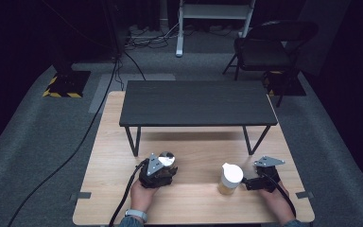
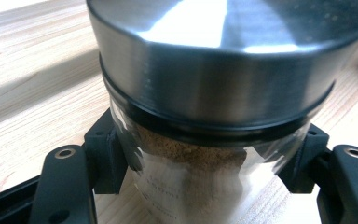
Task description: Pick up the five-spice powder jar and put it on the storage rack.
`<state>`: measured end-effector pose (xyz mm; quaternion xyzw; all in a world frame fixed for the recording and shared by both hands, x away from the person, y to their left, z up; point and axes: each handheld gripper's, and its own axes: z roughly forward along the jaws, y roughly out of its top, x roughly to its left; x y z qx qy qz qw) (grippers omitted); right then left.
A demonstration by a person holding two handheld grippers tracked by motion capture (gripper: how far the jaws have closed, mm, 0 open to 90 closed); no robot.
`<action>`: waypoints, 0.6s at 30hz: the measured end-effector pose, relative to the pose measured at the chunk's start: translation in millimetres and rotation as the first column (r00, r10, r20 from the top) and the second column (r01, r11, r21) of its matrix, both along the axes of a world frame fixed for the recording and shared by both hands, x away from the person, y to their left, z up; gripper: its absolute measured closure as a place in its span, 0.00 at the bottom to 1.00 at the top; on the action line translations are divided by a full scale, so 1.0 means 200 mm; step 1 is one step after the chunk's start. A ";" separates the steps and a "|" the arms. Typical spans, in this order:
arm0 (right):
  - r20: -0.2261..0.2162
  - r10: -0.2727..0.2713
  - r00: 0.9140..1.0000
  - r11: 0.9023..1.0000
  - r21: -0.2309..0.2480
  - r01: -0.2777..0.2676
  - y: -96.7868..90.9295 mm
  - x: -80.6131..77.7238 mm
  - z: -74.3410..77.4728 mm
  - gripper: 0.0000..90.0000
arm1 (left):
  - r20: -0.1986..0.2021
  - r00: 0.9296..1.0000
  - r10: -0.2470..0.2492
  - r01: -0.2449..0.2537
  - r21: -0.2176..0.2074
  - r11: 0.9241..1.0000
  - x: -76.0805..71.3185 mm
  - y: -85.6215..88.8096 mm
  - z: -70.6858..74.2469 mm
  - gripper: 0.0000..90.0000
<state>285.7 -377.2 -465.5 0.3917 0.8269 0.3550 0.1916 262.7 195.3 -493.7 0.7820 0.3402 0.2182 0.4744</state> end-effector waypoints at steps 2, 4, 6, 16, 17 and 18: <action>0.000 0.000 1.000 1.000 0.000 0.000 0.00 0.00 0.00 0.01 | -0.004 1.000 -0.001 0.001 0.001 1.000 0.00 0.00 0.00 0.35; 0.000 0.001 1.000 1.000 0.000 -0.001 0.00 0.00 0.00 0.01 | -0.020 1.000 -0.009 0.009 -0.011 1.000 0.01 0.01 0.02 0.35; -0.001 0.002 1.000 1.000 0.000 -0.002 0.00 0.00 0.00 0.01 | -0.017 1.000 -0.013 0.013 -0.026 1.000 0.00 0.02 0.03 0.35; -0.001 0.002 1.000 1.000 0.000 -0.002 0.00 0.00 0.00 0.01 | 0.038 0.999 -0.036 0.039 -0.071 0.997 -0.01 0.09 0.19 0.35; -0.001 0.002 1.000 1.000 0.000 -0.002 0.00 0.00 0.00 0.01 | 0.046 0.998 -0.039 0.042 -0.067 0.997 -0.02 0.09 0.22 0.35; -0.001 0.002 1.000 1.000 0.000 -0.002 0.00 0.00 0.00 0.01 | 0.056 0.997 -0.044 0.047 -0.062 0.997 -0.02 0.09 0.25 0.35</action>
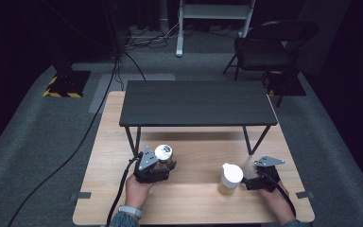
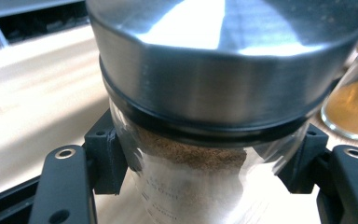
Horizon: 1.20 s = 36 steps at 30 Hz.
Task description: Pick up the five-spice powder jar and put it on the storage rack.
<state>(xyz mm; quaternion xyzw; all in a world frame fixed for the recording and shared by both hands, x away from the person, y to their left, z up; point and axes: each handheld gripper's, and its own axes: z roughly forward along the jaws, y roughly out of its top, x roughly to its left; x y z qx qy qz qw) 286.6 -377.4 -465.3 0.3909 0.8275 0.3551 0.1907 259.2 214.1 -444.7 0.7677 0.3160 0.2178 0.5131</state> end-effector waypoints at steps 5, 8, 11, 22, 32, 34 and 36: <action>0.000 0.000 1.000 1.000 0.000 0.000 0.00 0.00 0.00 0.01 | 0.042 0.999 -0.023 0.023 0.005 1.000 -0.01 0.01 0.16 0.35; 0.000 0.000 1.000 1.000 0.000 0.000 0.00 0.00 0.00 0.01 | 0.042 0.998 -0.039 0.039 0.013 0.999 0.00 0.01 0.27 0.35; 0.000 0.000 1.000 1.000 0.000 0.000 0.00 0.00 0.00 0.01 | 0.023 0.999 -0.049 0.049 0.035 0.998 0.00 -0.01 0.39 0.35; 0.000 0.000 1.000 1.000 0.000 0.000 0.00 0.00 0.00 0.01 | 0.052 0.996 -0.070 0.068 0.037 0.997 0.05 -0.07 0.70 0.35; 0.000 0.000 1.000 1.000 0.001 0.000 0.00 0.00 0.00 0.01 | 0.091 0.996 -0.006 0.004 0.031 1.000 0.17 -0.12 0.93 0.35; 0.001 0.000 1.000 1.000 -0.001 0.000 0.00 0.00 0.00 0.01 | 0.090 0.996 0.004 -0.007 0.031 0.999 0.21 -0.15 0.95 0.35; 0.001 0.000 1.000 1.000 -0.001 0.000 0.00 0.00 0.00 0.01 | 0.082 0.997 0.013 -0.015 0.033 0.999 0.25 -0.18 0.95 0.35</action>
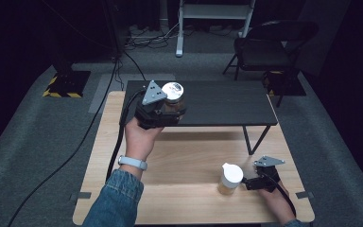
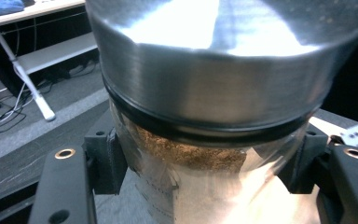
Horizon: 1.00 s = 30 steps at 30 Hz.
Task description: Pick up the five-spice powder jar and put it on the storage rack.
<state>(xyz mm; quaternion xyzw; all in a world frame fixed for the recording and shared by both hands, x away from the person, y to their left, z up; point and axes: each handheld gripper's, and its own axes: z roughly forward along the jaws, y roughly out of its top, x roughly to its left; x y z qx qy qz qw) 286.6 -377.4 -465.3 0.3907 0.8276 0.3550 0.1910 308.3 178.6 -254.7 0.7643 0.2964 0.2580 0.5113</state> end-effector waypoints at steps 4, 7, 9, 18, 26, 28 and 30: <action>0.000 0.000 1.000 1.000 0.001 0.000 0.00 0.00 0.00 0.01 | -0.030 1.000 0.002 -0.002 -0.001 1.000 0.07 -0.05 -0.03 0.35; -0.001 0.000 1.000 1.000 0.001 0.000 0.00 0.00 0.00 0.01 | -0.044 0.999 0.004 -0.004 0.008 1.000 0.10 -0.08 -0.04 0.35; 0.000 0.000 1.000 1.000 0.000 0.000 0.00 0.00 0.00 0.01 | -0.055 0.998 0.007 -0.006 0.018 1.000 0.12 -0.10 -0.06 0.35; 0.000 -0.001 1.000 1.000 0.001 0.001 0.00 0.00 0.00 0.01 | -0.102 0.994 0.024 -0.025 -0.009 1.000 0.20 -0.10 -0.15 0.35; 0.000 -0.002 1.000 1.000 0.001 0.002 0.00 0.00 0.00 0.01 | -0.078 0.996 0.030 -0.032 -0.031 0.999 0.18 -0.10 -0.19 0.35; 0.000 -0.003 1.000 1.000 0.001 0.003 0.00 0.00 0.00 0.01 | -0.098 0.994 0.043 -0.044 -0.004 0.999 0.18 -0.12 -0.18 0.32; 0.000 -0.003 1.000 1.000 0.001 0.003 0.00 0.00 0.00 0.01 | -0.099 0.994 0.045 -0.045 0.002 0.999 0.18 -0.12 -0.18 0.31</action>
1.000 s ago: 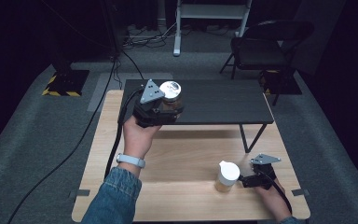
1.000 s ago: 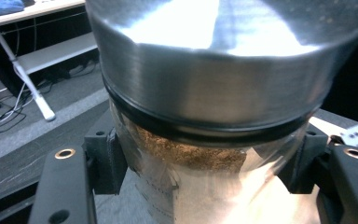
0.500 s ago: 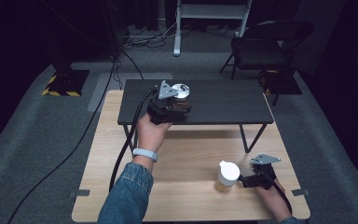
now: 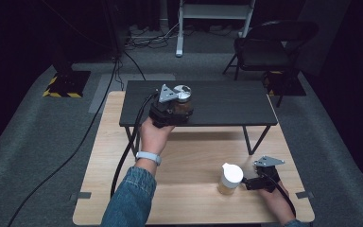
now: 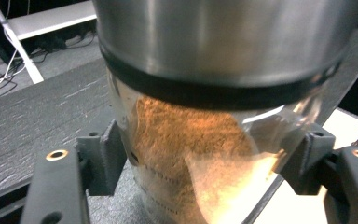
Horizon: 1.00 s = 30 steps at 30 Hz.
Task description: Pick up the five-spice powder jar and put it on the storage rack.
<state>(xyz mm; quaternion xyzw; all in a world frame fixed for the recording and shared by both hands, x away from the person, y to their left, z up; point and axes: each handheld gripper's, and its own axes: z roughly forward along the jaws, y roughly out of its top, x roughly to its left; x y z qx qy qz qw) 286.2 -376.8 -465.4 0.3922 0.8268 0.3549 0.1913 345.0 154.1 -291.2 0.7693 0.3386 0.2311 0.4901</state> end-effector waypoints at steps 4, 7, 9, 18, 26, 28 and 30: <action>0.000 0.000 1.000 1.000 0.000 0.000 0.00 0.00 0.00 0.01 | -0.005 1.000 -0.007 0.006 -0.050 0.999 0.00 0.04 -0.03 0.24; 0.000 0.000 1.000 1.000 0.000 0.000 0.00 0.00 0.00 0.01 | -0.020 1.000 0.004 -0.006 -0.097 0.995 -0.01 0.06 -0.04 0.08; 0.000 0.000 1.000 1.000 0.000 0.000 0.00 0.00 0.00 0.01 | -0.007 1.000 0.013 -0.014 -0.109 0.994 -0.05 0.09 -0.04 0.05; 0.000 0.000 1.000 1.000 0.000 0.000 0.00 0.00 0.00 0.01 | 0.010 1.000 0.015 -0.013 -0.131 0.991 -0.20 0.20 -0.02 0.04; 0.000 0.001 1.000 1.000 -0.001 -0.001 0.00 0.00 0.00 0.01 | 0.055 0.998 0.000 0.004 -0.067 0.998 -0.39 0.31 -0.06 0.07; 0.000 0.001 1.000 1.000 -0.001 -0.001 0.00 0.00 0.00 0.01 | 0.049 0.999 0.001 0.003 -0.076 0.997 -0.42 0.34 -0.10 0.07; 0.000 0.001 1.000 1.000 -0.001 -0.001 0.00 0.00 0.00 0.01 | 0.043 0.999 0.007 -0.003 -0.082 0.997 -0.45 0.37 -0.14 0.07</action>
